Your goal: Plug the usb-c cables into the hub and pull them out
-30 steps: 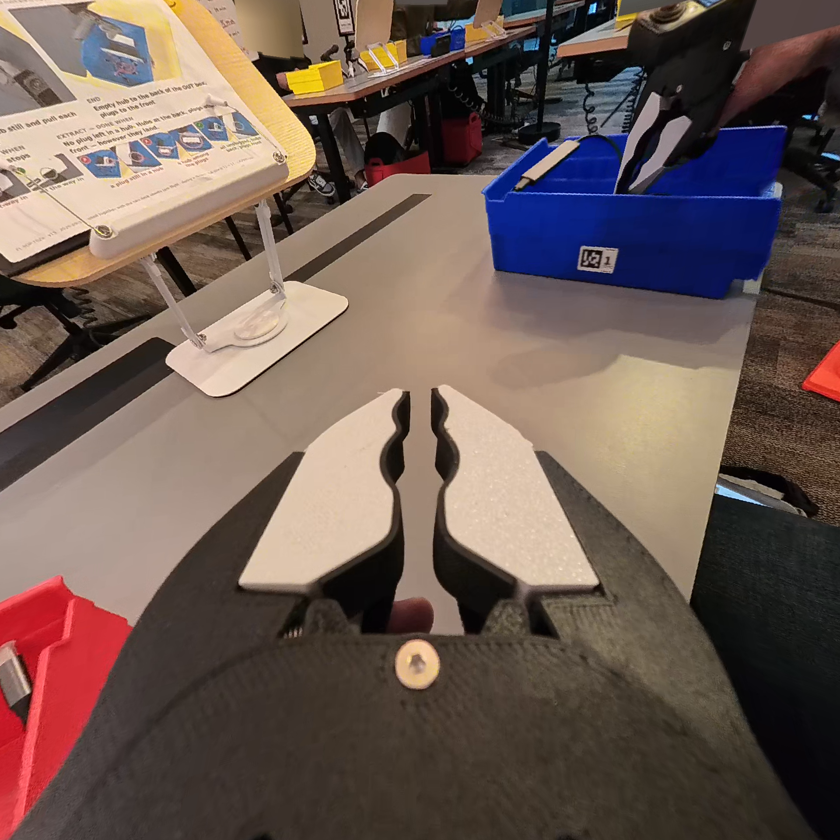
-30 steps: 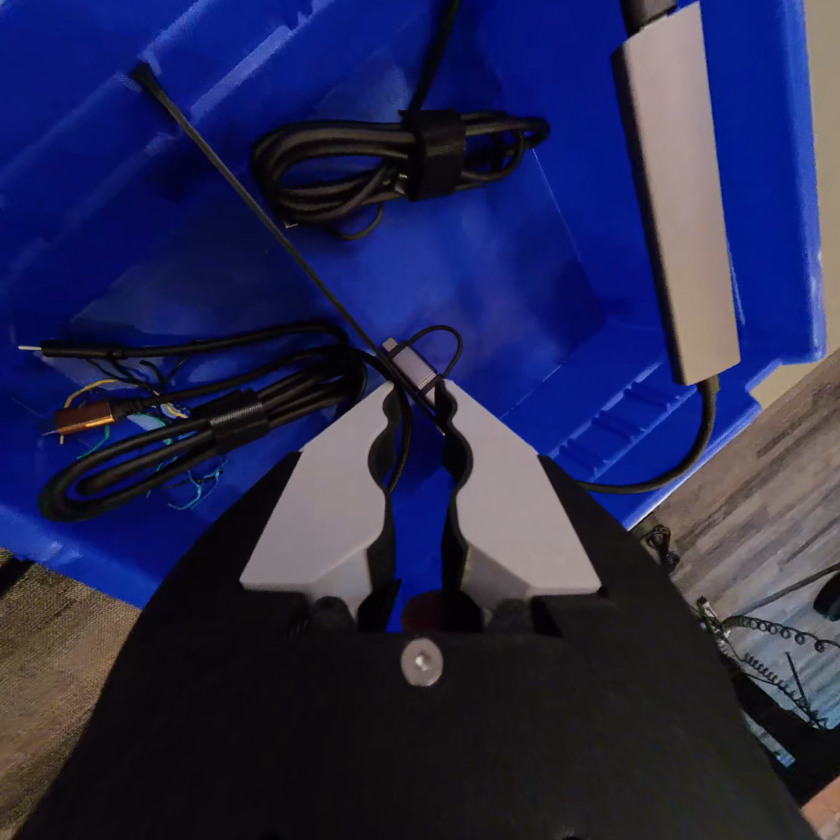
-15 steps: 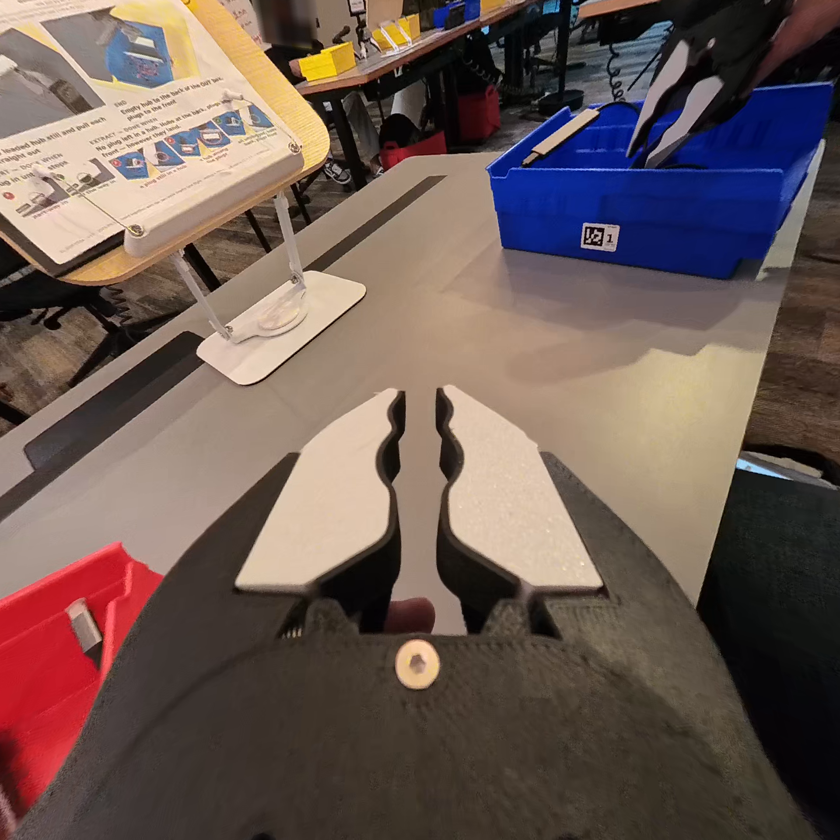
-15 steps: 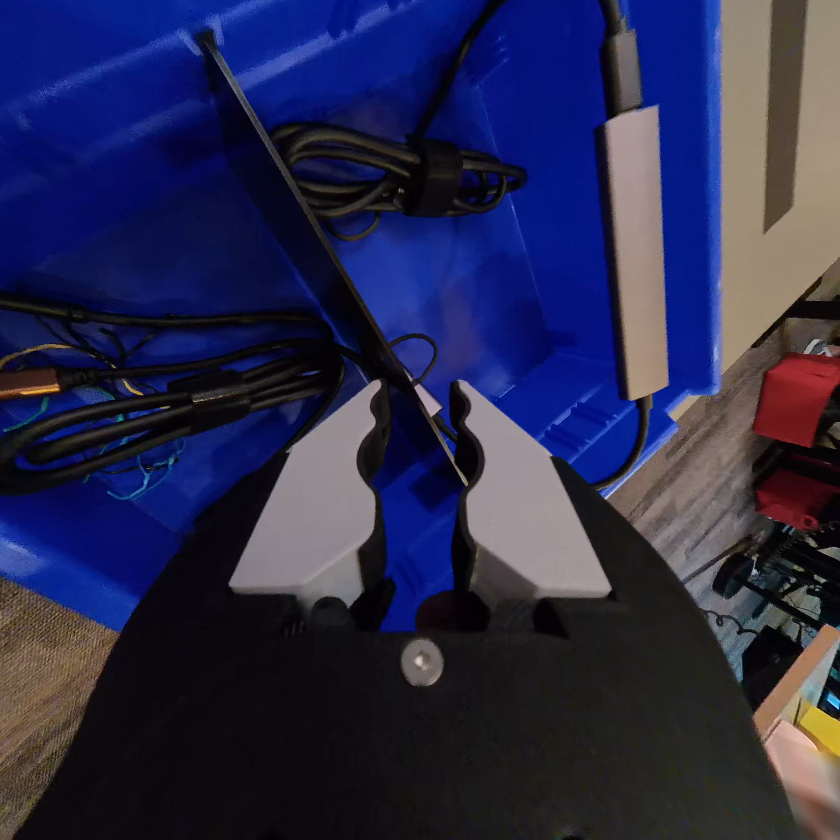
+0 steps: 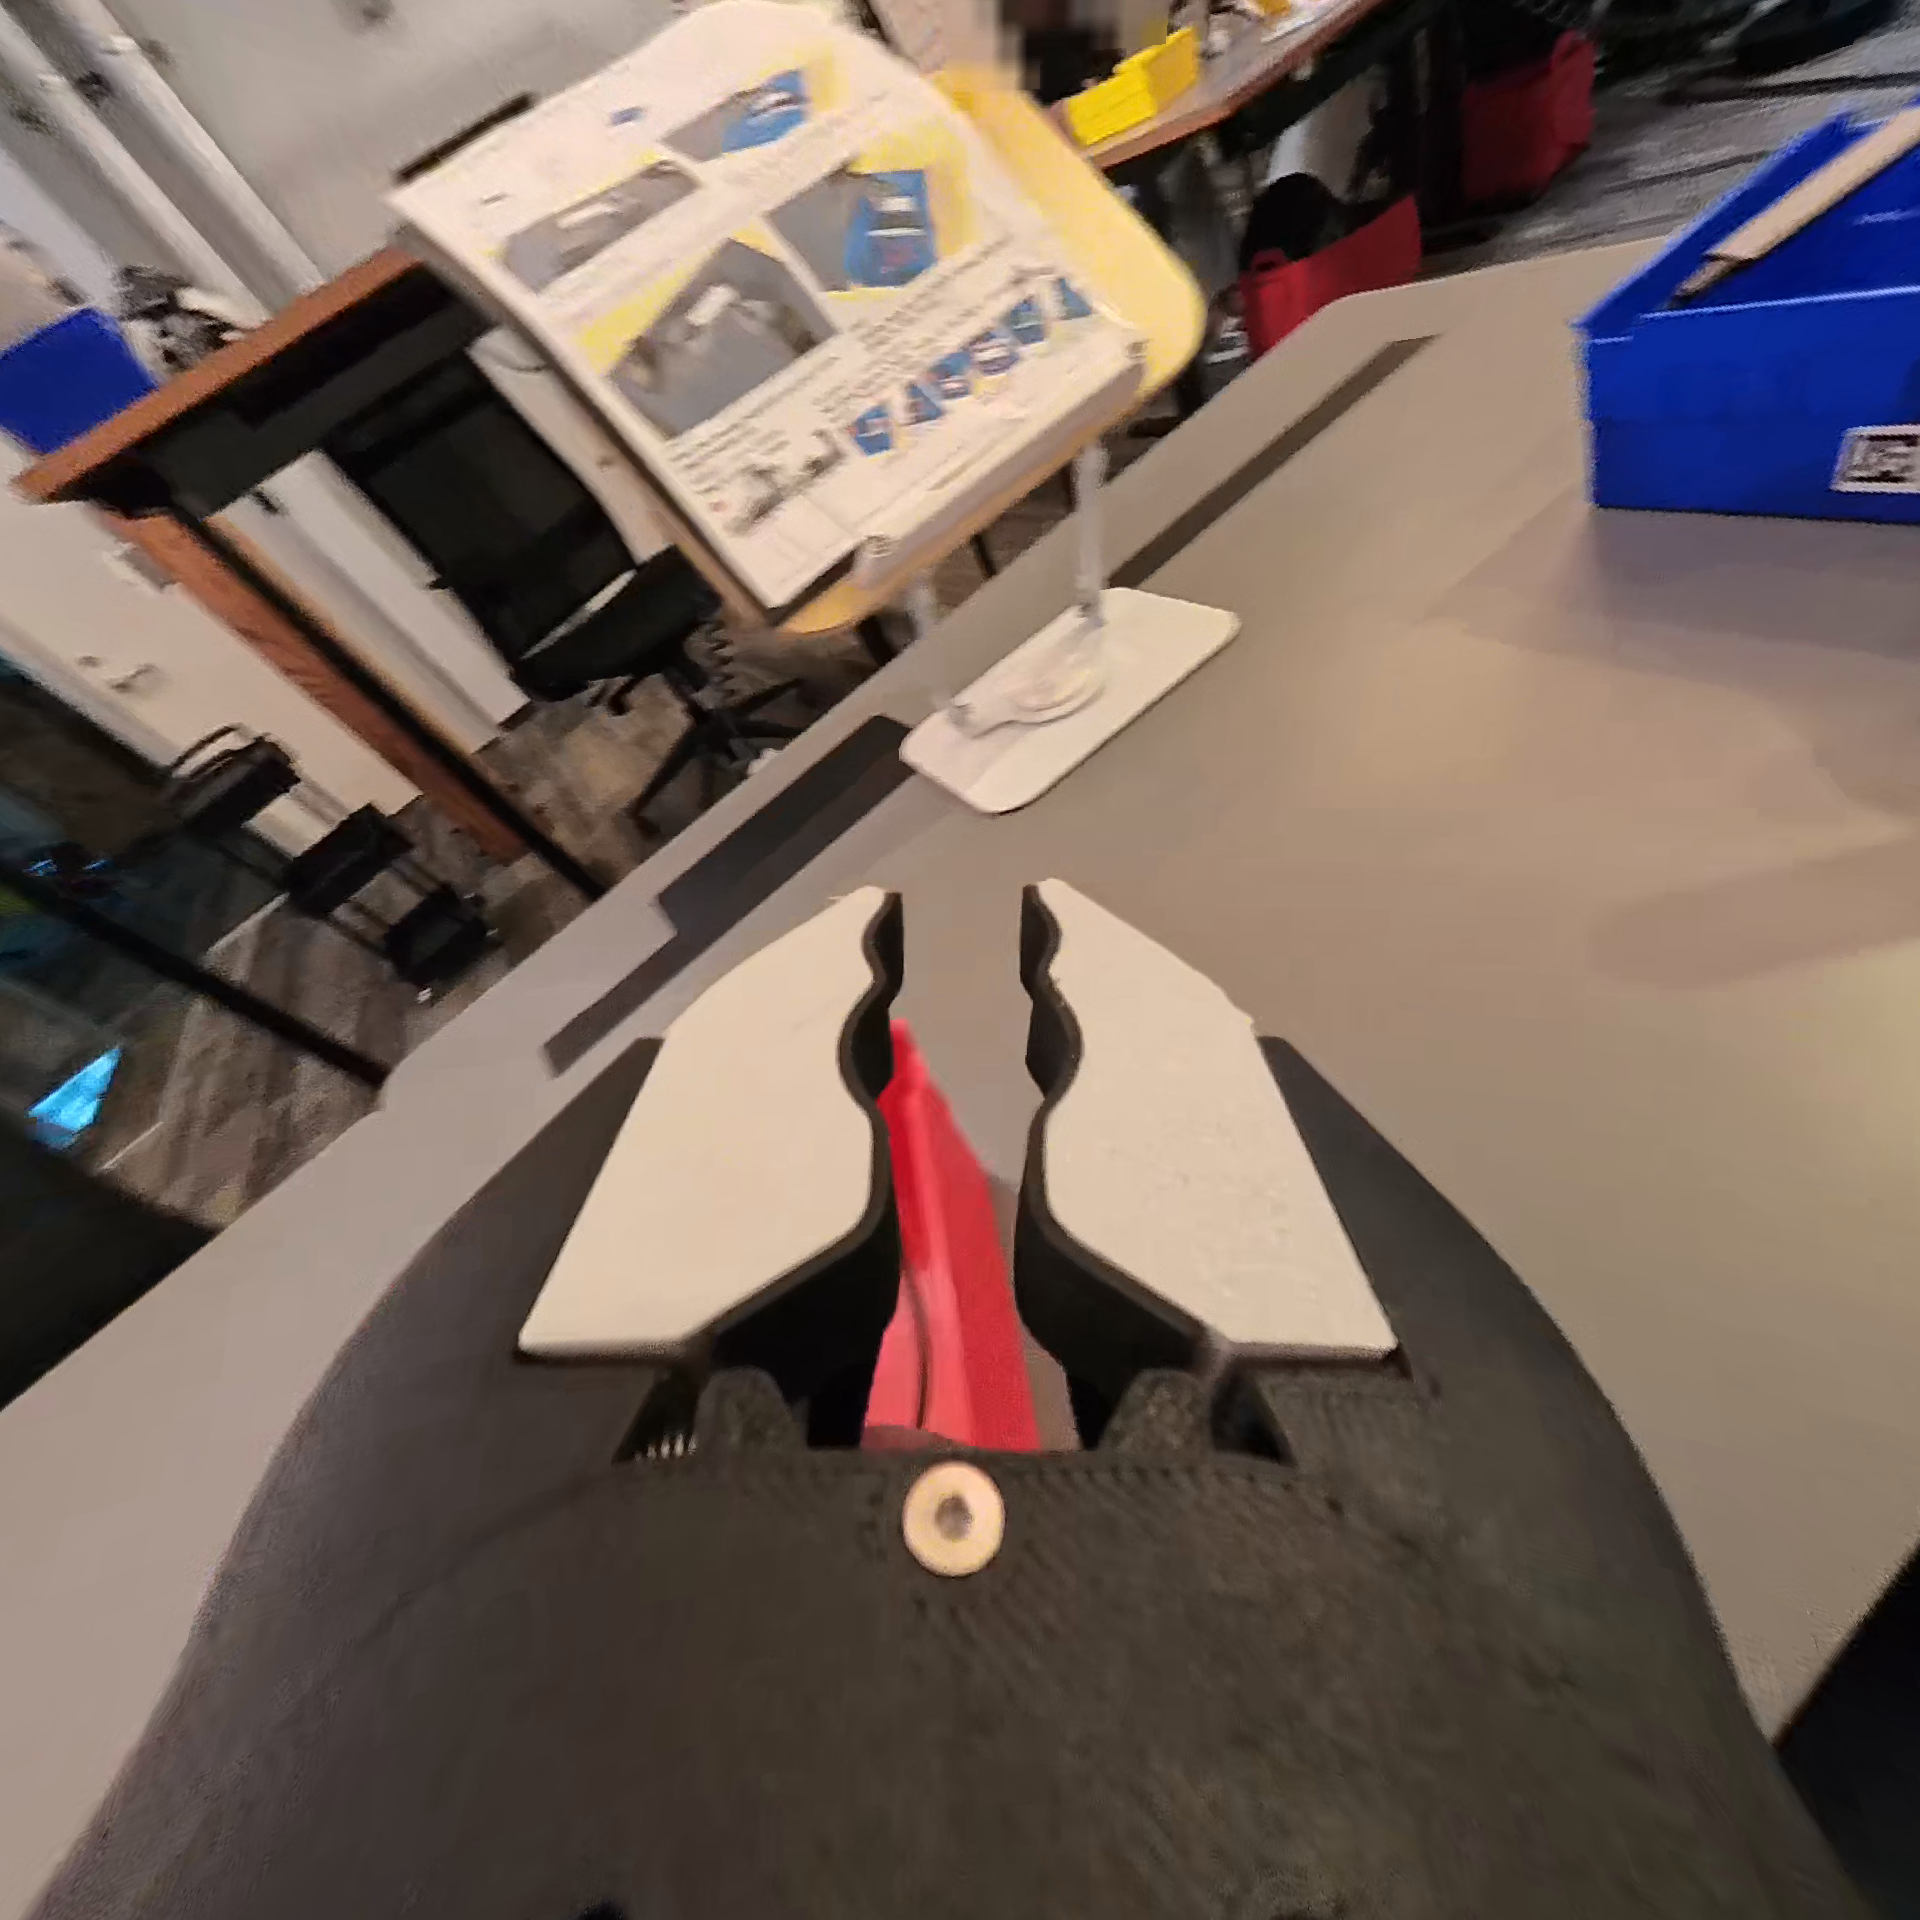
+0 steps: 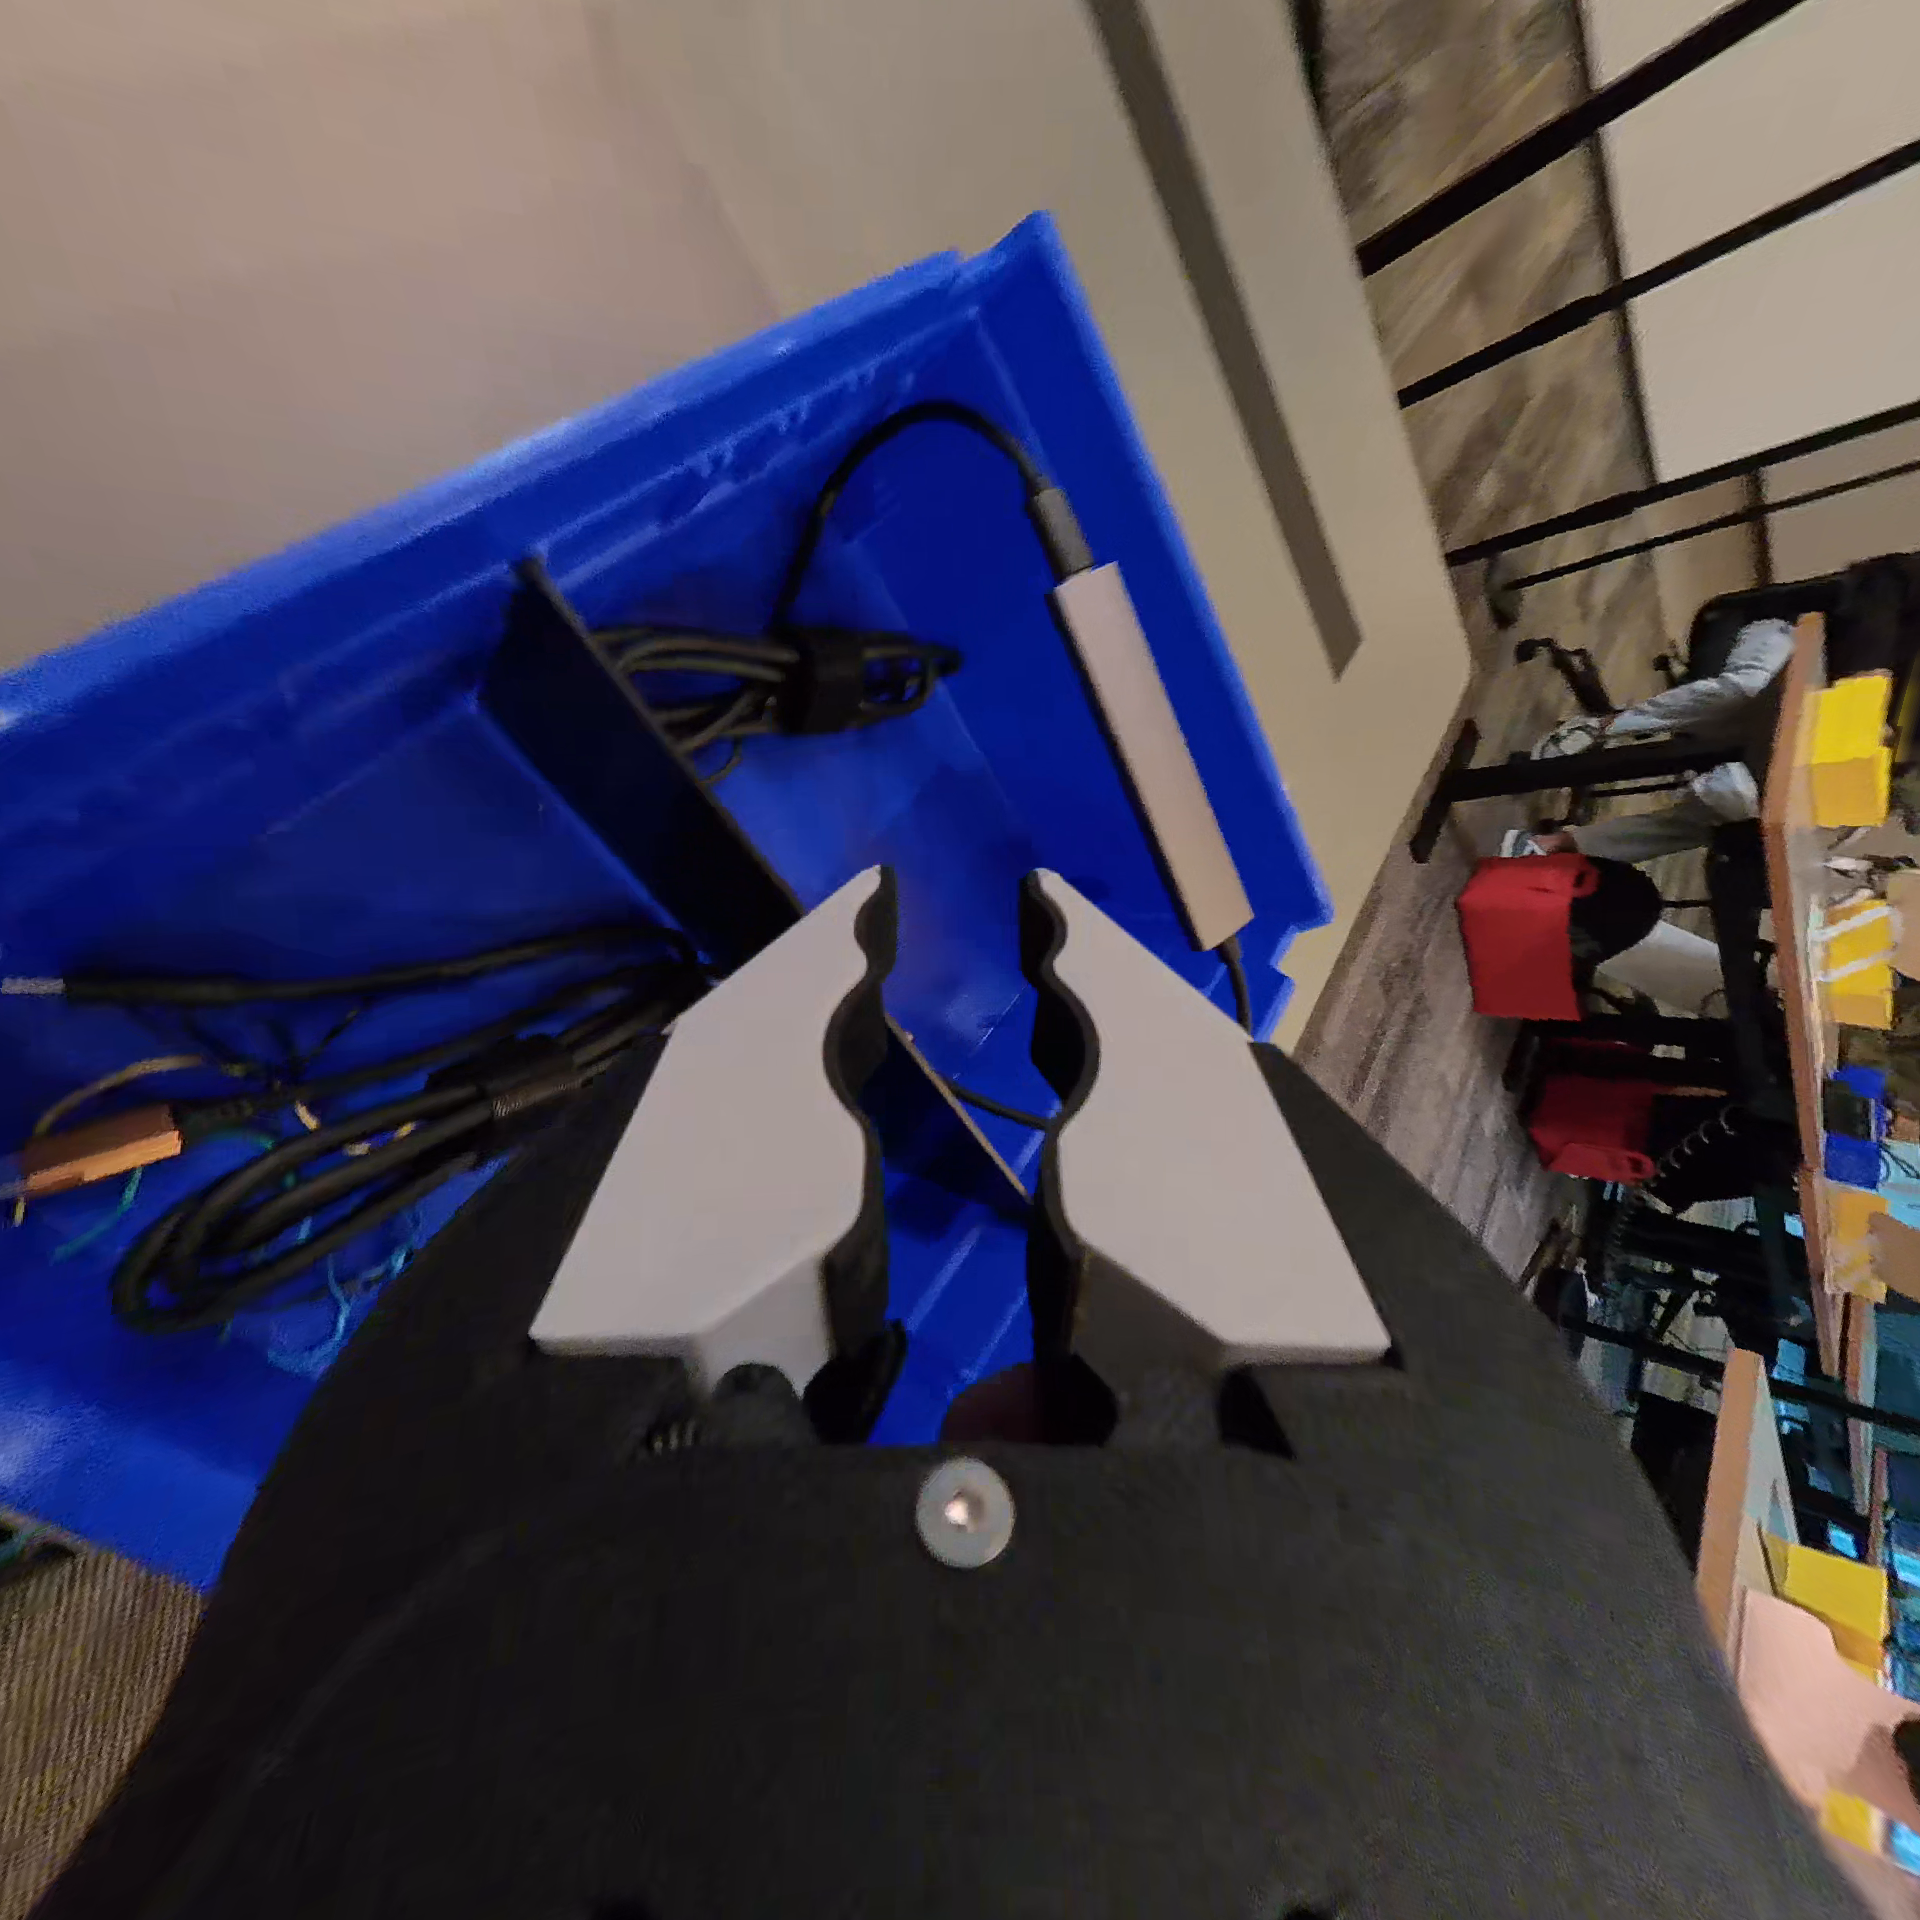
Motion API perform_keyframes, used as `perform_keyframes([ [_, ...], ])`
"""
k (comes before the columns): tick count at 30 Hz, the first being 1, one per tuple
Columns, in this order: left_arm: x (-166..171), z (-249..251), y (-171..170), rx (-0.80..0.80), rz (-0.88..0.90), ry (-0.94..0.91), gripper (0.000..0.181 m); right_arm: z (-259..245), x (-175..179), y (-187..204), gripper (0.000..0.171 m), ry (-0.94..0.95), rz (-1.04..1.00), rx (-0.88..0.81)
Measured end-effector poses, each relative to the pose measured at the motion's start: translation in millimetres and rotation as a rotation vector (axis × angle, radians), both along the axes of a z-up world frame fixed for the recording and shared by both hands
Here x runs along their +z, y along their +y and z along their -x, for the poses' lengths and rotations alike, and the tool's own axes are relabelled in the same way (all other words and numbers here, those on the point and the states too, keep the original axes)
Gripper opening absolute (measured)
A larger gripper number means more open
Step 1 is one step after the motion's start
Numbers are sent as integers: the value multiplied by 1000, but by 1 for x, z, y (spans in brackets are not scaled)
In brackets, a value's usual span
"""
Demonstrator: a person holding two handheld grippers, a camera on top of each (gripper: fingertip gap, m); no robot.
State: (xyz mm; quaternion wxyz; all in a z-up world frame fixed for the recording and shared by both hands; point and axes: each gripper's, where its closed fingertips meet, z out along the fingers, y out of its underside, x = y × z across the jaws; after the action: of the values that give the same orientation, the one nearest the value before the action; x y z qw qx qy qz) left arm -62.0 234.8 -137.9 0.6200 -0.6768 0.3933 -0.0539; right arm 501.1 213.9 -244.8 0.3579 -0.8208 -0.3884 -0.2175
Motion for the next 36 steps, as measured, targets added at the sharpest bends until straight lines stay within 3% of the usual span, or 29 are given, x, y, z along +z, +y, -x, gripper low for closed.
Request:
perform_keyframes([
  [4, 12, 59, 17, 150, 21, -4, 25, 14, 14, 5, 21, 60, -108, -10],
  [9, -17, 106, 34, 244, 168, 81, 28, 45, 25, 6, 21, 88, -167, 26],
  [16, -71, 131, 43, 280, 318, 385, 32, 90, 29, 3, 19, 83, -178, 119],
  [22, -107, 130, 56, 255, 485, 410, 32, 114, 33, 3, 18, 102, -197, 166],
  [28, -147, 136, 76, 288, 687, 574, 43, 127, 31, -1, 17, 102, -192, 196],
  [36, -170, 134, 109, 352, 910, 532, 46, 136, 27, -8, 17, 119, -189, 215],
])
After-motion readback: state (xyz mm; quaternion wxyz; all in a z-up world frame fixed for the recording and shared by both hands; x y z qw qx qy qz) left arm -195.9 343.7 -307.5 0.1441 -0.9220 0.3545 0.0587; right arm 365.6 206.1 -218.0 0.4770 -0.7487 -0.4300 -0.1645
